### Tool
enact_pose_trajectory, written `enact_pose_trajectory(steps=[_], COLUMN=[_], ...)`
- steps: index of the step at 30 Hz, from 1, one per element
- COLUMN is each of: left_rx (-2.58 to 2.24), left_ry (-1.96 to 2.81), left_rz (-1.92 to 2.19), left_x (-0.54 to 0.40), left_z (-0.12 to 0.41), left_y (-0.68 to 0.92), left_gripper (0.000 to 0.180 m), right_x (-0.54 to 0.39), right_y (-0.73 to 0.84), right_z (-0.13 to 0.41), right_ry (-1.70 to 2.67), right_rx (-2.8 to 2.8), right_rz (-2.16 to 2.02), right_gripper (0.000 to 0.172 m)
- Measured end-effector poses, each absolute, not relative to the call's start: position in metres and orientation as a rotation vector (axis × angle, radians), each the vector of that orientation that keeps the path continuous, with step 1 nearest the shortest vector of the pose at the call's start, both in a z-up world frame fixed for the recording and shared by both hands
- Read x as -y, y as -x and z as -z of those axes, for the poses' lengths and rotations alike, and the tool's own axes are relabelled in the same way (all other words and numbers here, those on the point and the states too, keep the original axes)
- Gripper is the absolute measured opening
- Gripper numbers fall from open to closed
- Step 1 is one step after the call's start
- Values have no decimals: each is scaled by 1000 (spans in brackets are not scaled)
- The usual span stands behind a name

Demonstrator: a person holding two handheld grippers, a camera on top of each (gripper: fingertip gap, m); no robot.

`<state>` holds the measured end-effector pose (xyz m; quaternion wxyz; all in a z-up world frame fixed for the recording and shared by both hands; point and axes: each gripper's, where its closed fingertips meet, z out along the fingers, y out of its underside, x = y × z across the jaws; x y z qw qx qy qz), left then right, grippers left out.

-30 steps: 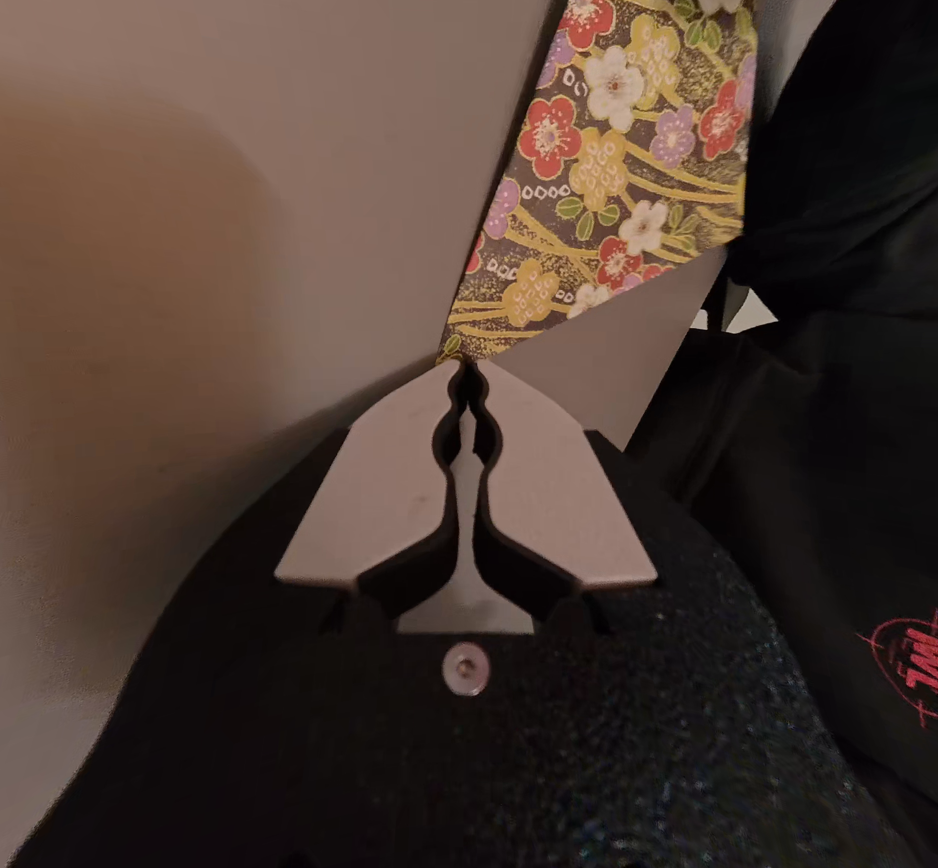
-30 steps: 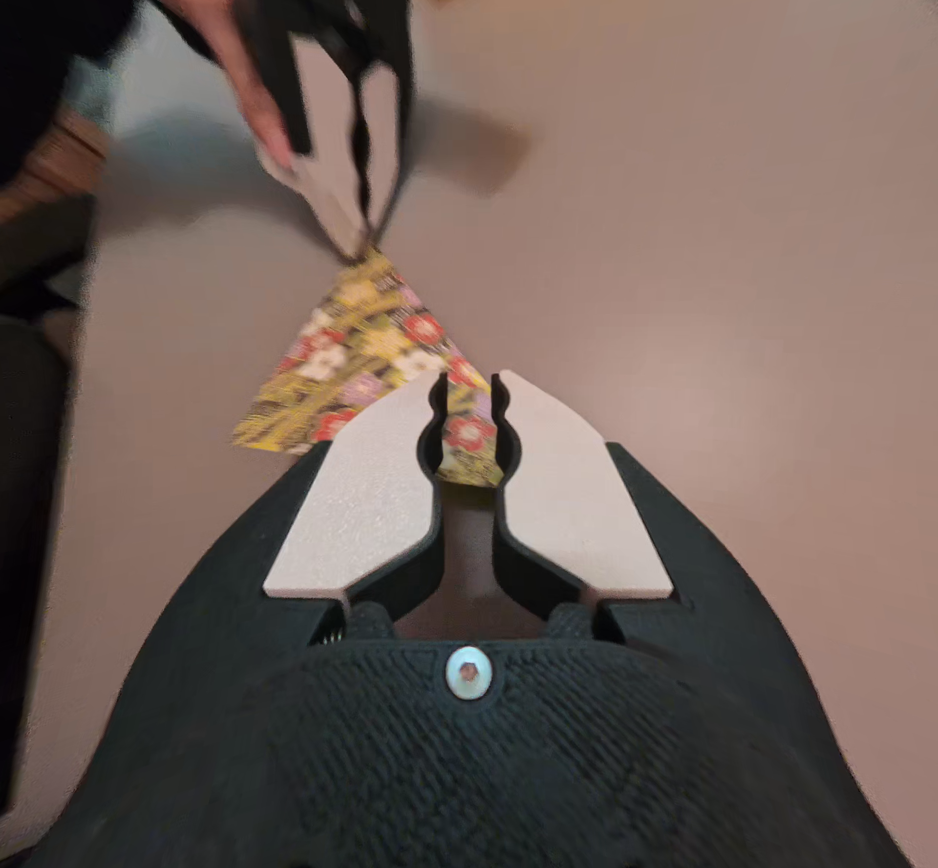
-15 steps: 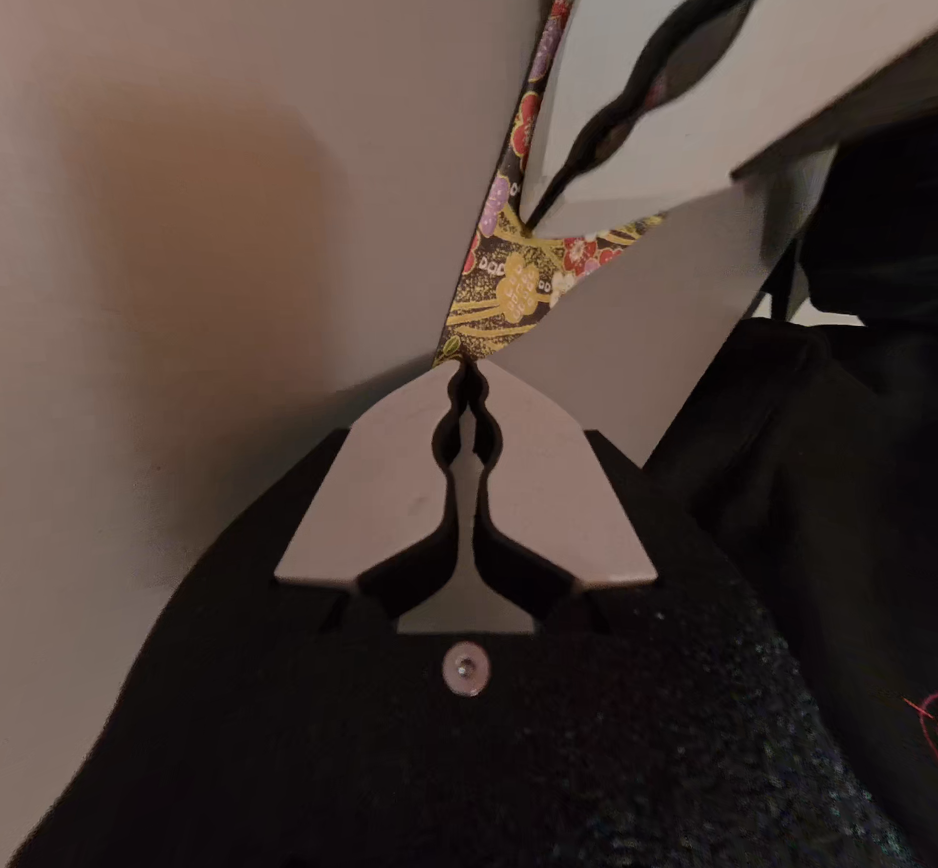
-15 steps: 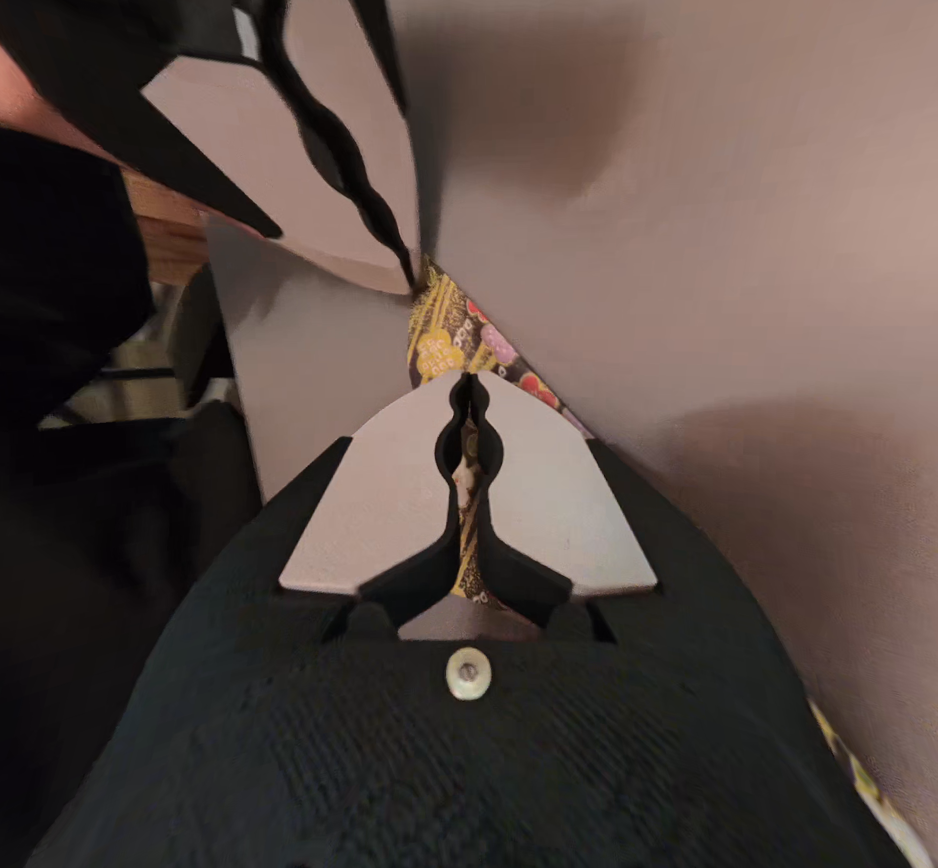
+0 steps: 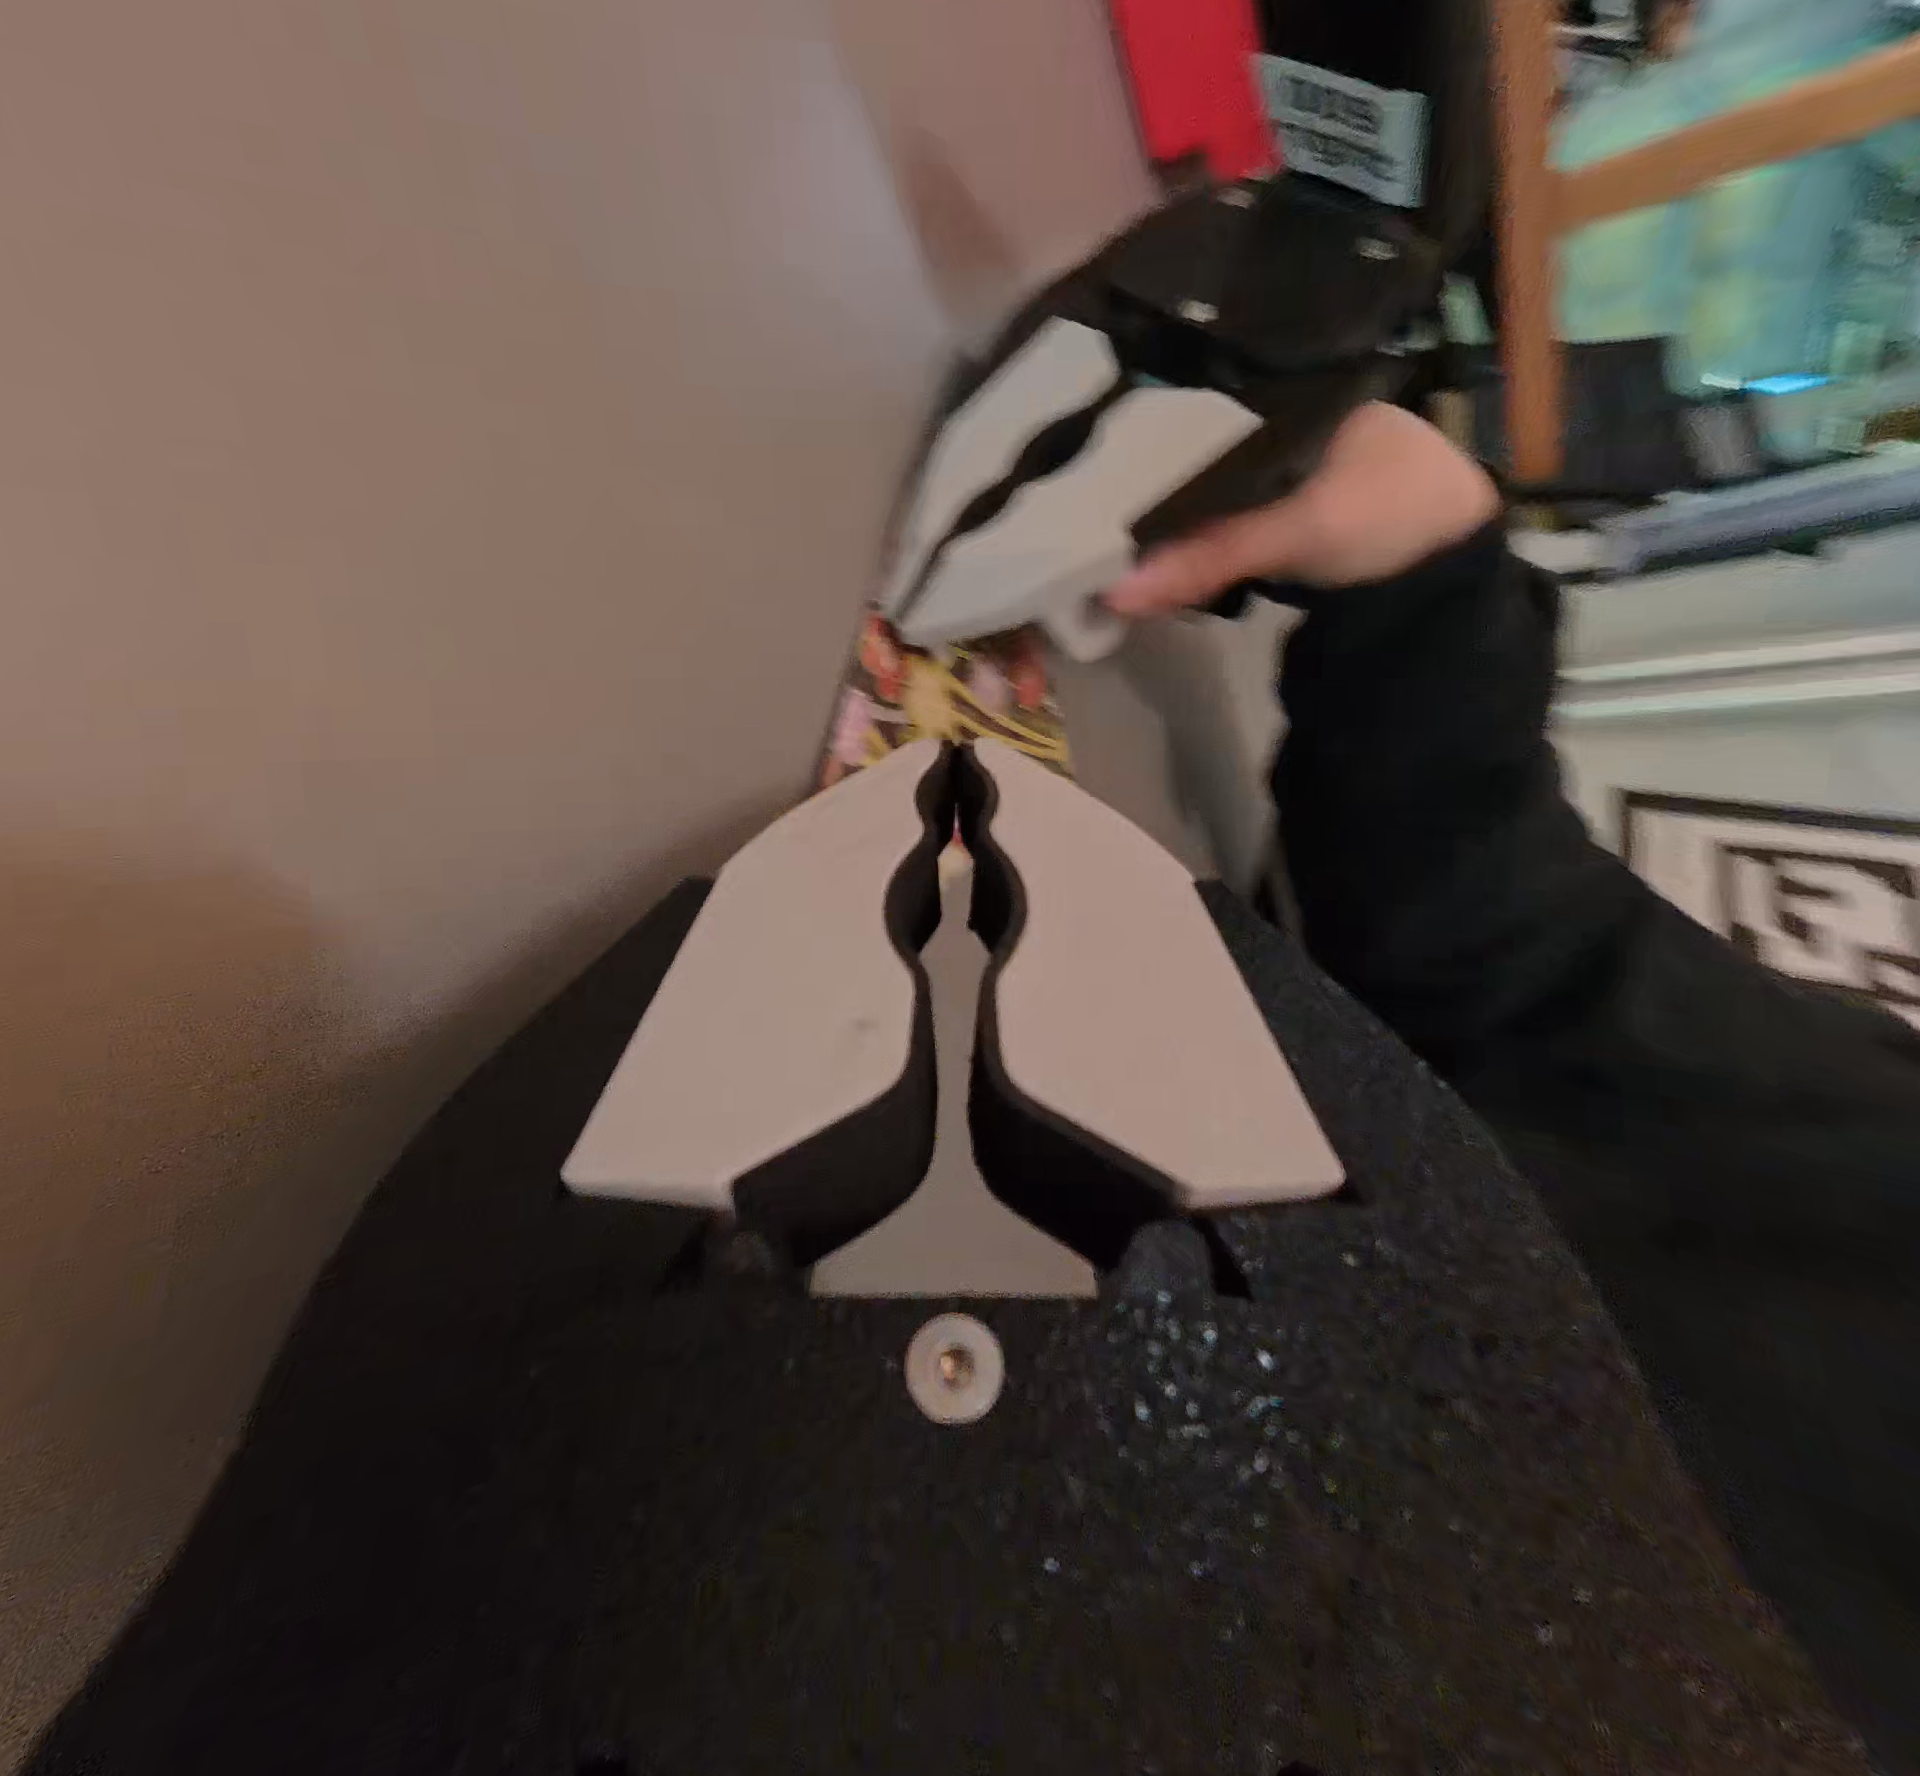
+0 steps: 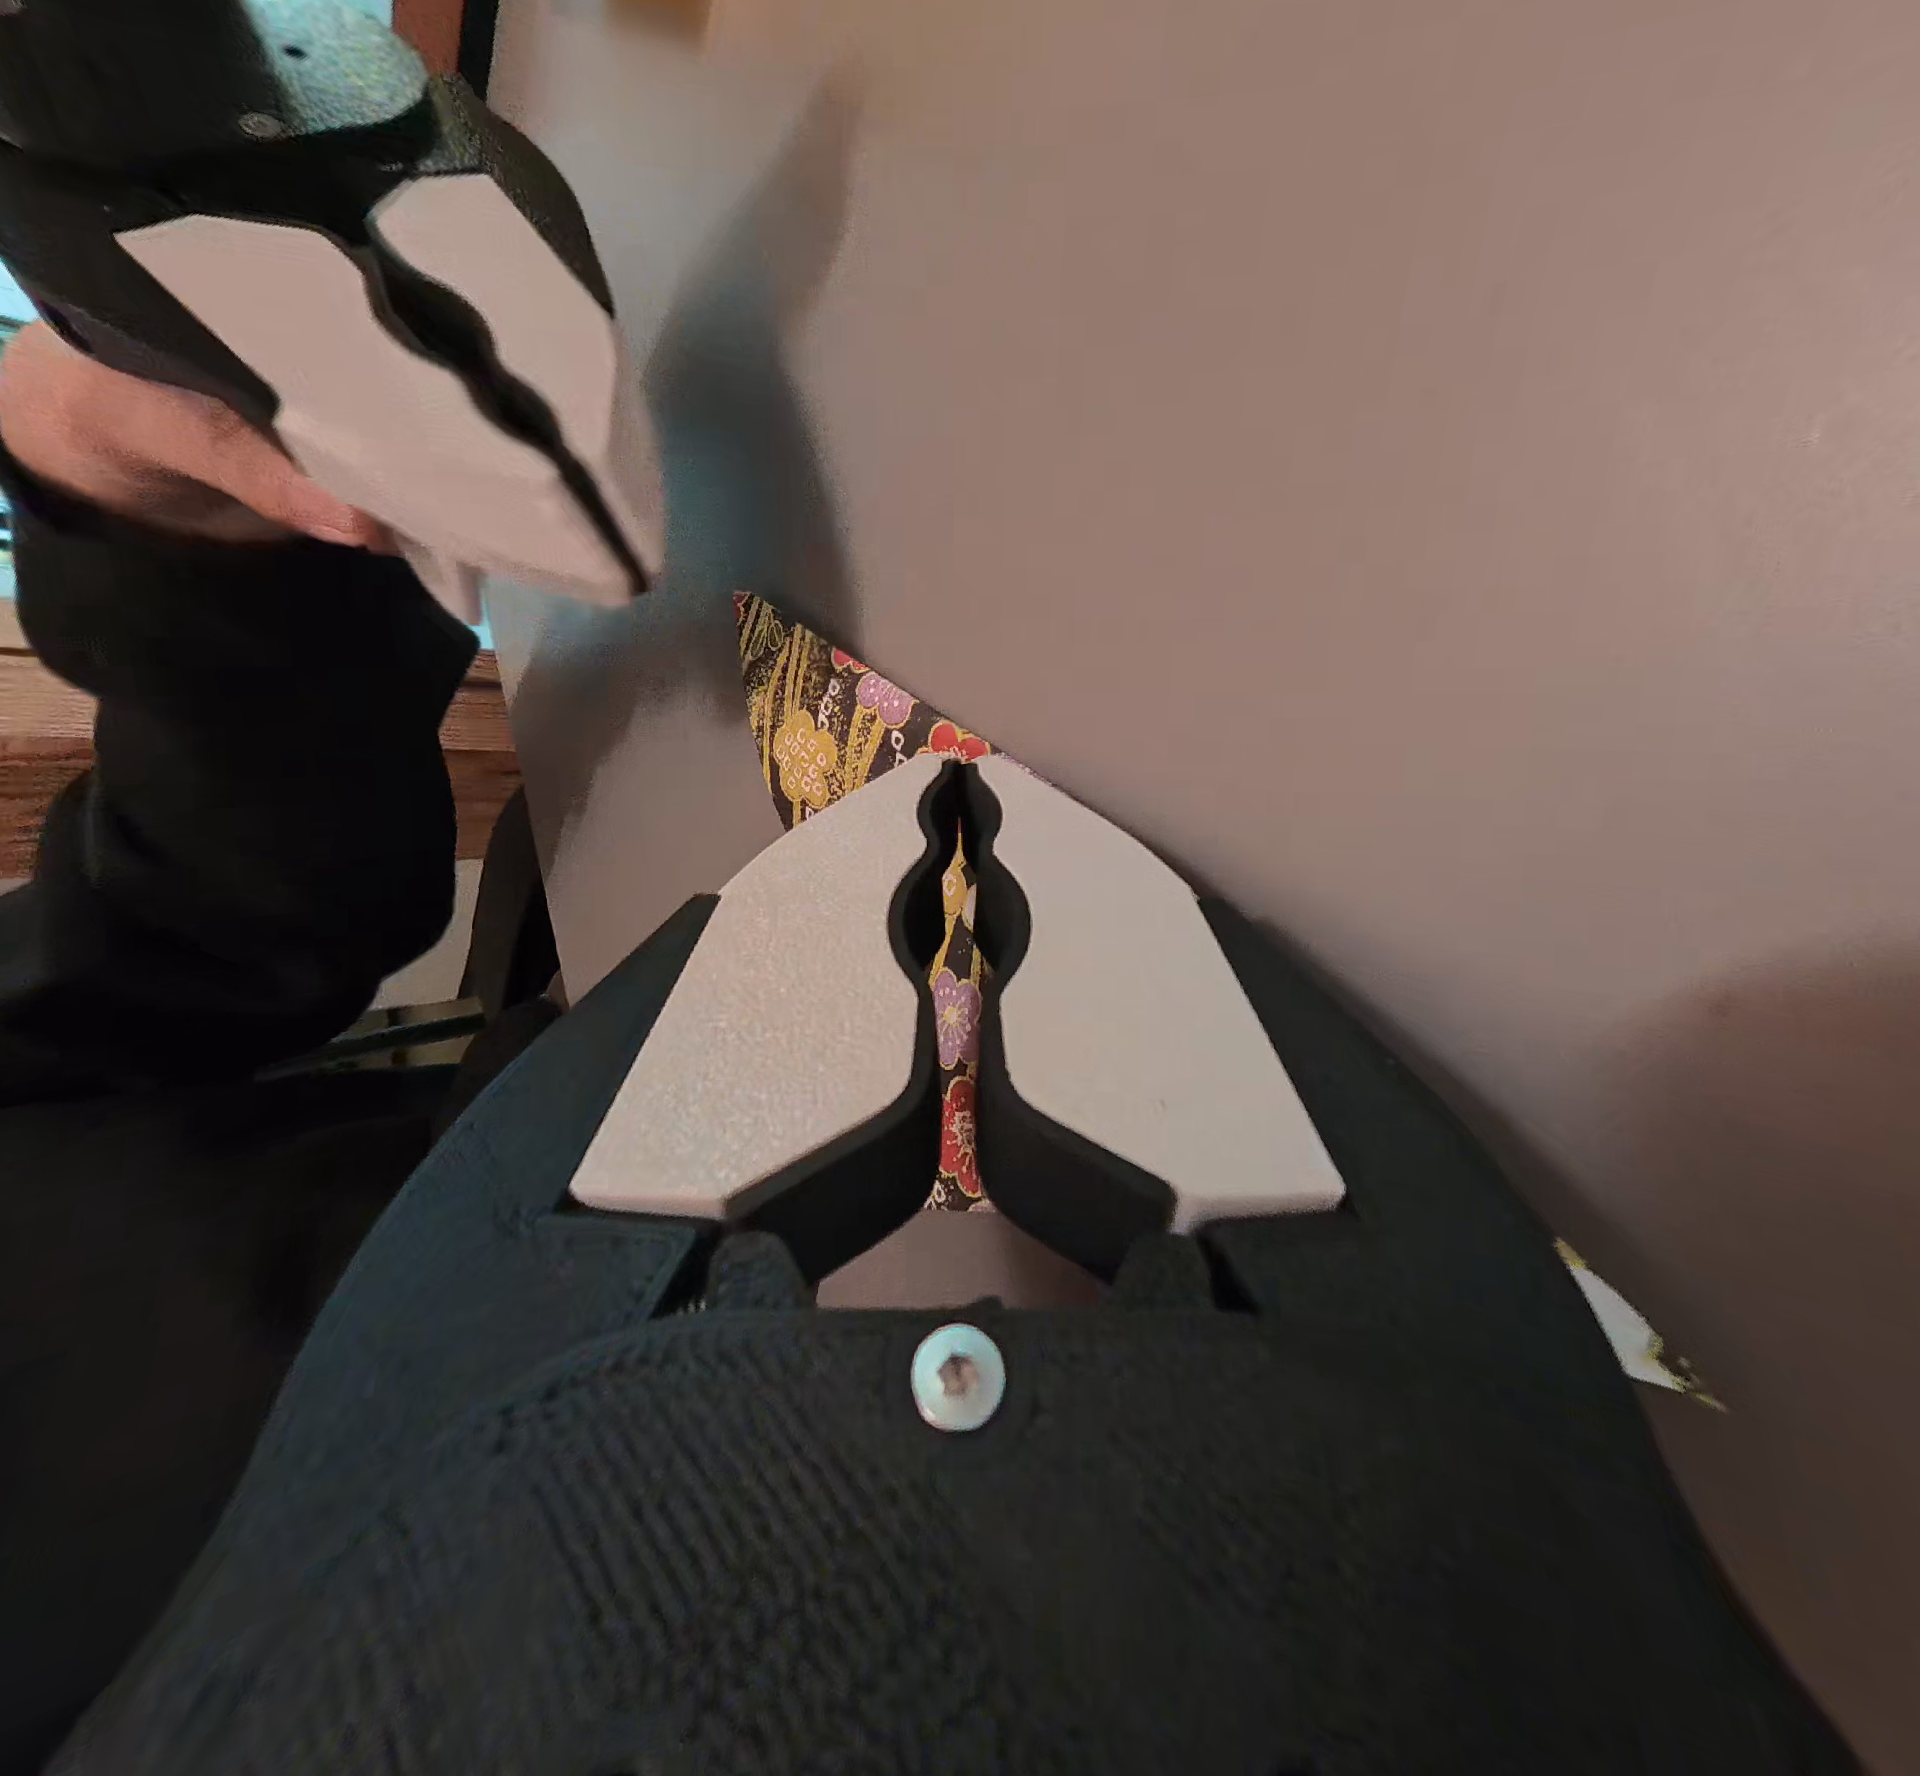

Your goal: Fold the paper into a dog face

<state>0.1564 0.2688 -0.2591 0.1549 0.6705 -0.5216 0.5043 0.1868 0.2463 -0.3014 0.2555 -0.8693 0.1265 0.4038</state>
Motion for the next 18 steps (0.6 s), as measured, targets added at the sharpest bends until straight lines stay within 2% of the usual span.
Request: enact_pose_trajectory(steps=[2,8,18], left_rx=[1502,1132,719], left_ry=[-2039,-2194,-2389], left_rz=[-1383,-1482,-1588], left_x=[-266,-254,-252], left_z=[273,293,288], left_y=[-162,-177,-193], left_gripper=[0,0,2], right_x=[-247,-248,-249], right_y=[-188,-192,-200], right_z=[301,300,298], right_ry=[2347,2300,2228], right_rx=[-366,-435,-538], right_rz=[-1089,-1073,-942], right_gripper=[0,2,0])
